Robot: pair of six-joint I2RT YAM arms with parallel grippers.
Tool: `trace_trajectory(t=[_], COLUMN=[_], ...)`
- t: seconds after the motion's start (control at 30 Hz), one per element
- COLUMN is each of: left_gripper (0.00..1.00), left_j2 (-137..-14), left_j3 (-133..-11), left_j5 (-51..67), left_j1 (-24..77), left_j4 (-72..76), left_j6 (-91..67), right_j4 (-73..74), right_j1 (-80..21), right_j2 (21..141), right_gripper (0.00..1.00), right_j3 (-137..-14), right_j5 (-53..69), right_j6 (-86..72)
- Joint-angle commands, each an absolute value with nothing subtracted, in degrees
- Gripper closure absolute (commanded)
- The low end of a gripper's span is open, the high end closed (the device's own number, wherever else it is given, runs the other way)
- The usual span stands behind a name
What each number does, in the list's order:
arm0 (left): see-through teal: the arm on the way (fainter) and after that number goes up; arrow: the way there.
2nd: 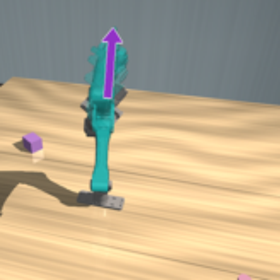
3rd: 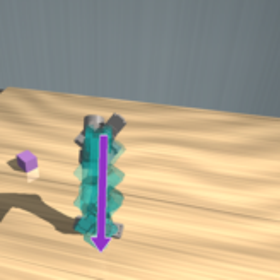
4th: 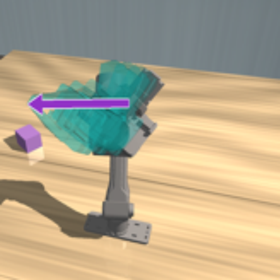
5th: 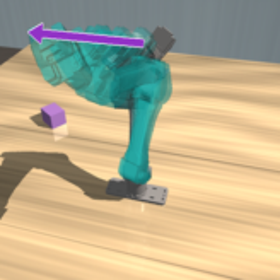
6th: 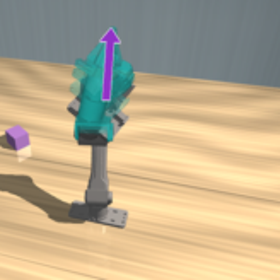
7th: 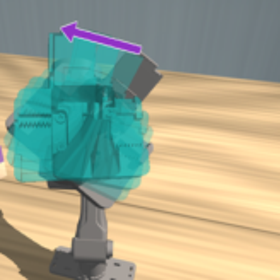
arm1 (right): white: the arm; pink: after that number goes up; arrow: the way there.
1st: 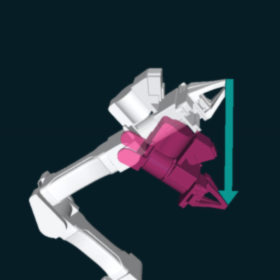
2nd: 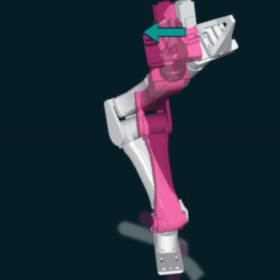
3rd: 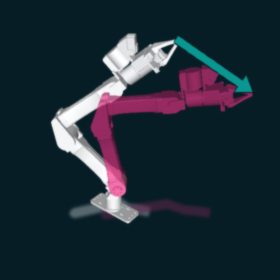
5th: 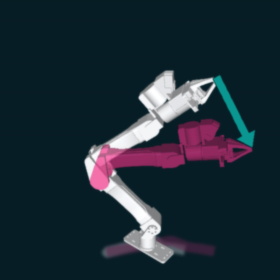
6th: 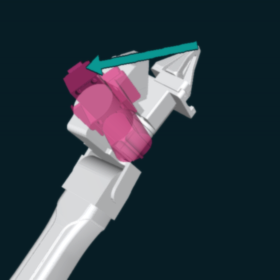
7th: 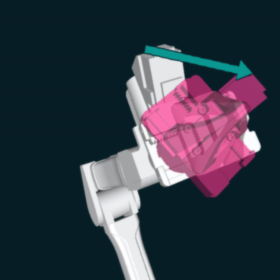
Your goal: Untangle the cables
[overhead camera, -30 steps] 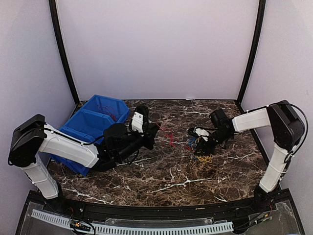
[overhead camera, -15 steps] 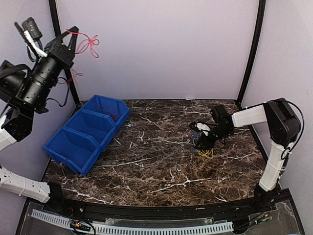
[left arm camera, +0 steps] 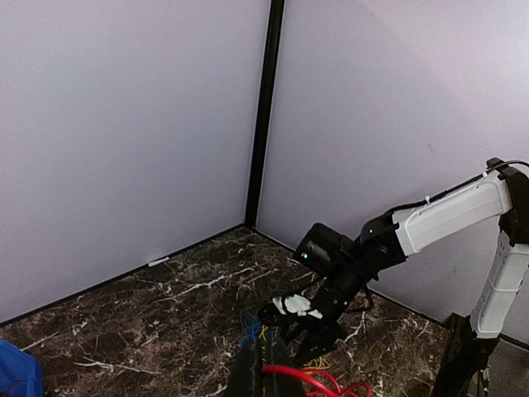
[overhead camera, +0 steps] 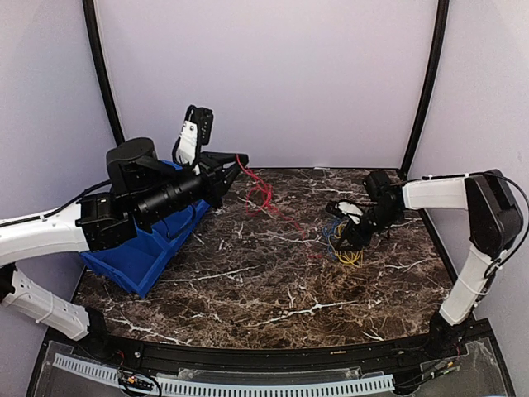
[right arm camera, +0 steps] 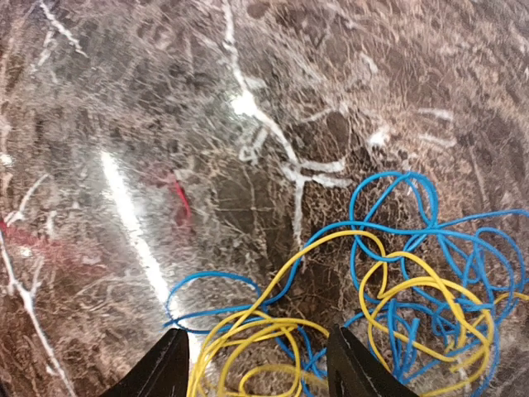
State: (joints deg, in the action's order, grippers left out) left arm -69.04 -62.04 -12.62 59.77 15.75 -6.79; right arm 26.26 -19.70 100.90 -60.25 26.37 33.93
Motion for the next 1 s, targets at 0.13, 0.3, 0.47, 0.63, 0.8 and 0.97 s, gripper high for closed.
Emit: trace_trajectory(t=[0.13,0.3,0.47,0.63,0.8,0.97], left_gripper=[1.0,1.0,1.0,1.0,1.0,1.0], left_j2=[-74.42,-84.72,-91.46,-92.57,-93.28,-90.85], left_j3=[-53.51,-47.31,-43.12,-40.94,-41.06,-41.58], left_j5=[-9.46,-17.39,-18.83,-20.56,-24.55,-22.78], left_j1=[59.94,59.94,59.94,59.94,59.86,59.85], left_j4=[28.44,34.39,36.77,36.81,36.63,37.85], left_j6=[-19.04,-24.14,-27.7,-29.88,-28.36,-26.09], right_j4=[36.91,33.43,33.56,32.98,32.09,31.64], right_j1=[-19.5,-21.57,-25.88,-32.65,-39.95,-41.66], right_j2=[86.09,80.82,80.87,81.04,84.81,91.9], right_gripper=[0.35,0.33,0.33,0.35,0.37,0.4], right_j3=[-63.63,-57.83,-55.93,-55.94,-58.31,-66.12], right_j5=[30.05,32.66,31.93,29.75,25.63,26.72], right_j6=[35.86,36.56,38.62,41.66,43.04,35.59])
